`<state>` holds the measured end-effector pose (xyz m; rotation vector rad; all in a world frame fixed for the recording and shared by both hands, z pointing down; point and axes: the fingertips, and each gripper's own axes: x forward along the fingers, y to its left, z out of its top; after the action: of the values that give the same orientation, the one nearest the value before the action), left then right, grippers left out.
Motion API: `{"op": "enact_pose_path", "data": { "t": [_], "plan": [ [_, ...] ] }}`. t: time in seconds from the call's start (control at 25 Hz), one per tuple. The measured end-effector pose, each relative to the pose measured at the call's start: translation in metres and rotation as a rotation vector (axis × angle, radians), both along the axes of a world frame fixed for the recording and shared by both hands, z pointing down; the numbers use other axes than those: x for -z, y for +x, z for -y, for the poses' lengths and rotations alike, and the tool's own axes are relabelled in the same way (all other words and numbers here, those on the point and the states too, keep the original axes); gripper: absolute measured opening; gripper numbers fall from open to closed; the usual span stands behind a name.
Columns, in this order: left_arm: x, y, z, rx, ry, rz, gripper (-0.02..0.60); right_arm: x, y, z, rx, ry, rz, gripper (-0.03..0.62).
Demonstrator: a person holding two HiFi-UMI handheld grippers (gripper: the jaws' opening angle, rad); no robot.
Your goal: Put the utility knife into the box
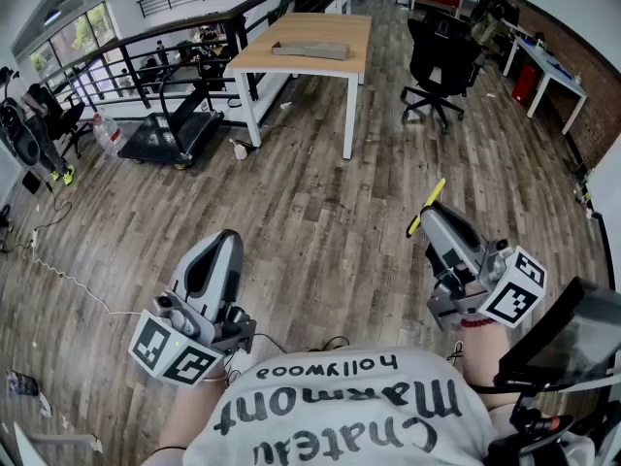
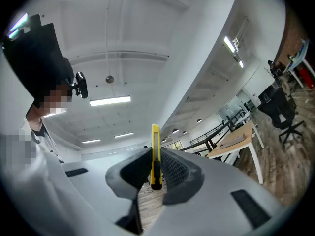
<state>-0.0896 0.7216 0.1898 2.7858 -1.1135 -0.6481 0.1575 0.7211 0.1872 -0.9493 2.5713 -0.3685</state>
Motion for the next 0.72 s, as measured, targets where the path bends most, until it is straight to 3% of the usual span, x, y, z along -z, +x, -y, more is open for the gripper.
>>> {"op": "enact_pose_path", "data": {
  "t": [0.72],
  "plan": [
    [-0.0026, 0.0035, 0.006, 0.009, -0.008, 0.0, 0.009, -0.0037, 0.0052, 0.0076, 0.002, -0.019, 0.0, 0.057]
  ]
}}
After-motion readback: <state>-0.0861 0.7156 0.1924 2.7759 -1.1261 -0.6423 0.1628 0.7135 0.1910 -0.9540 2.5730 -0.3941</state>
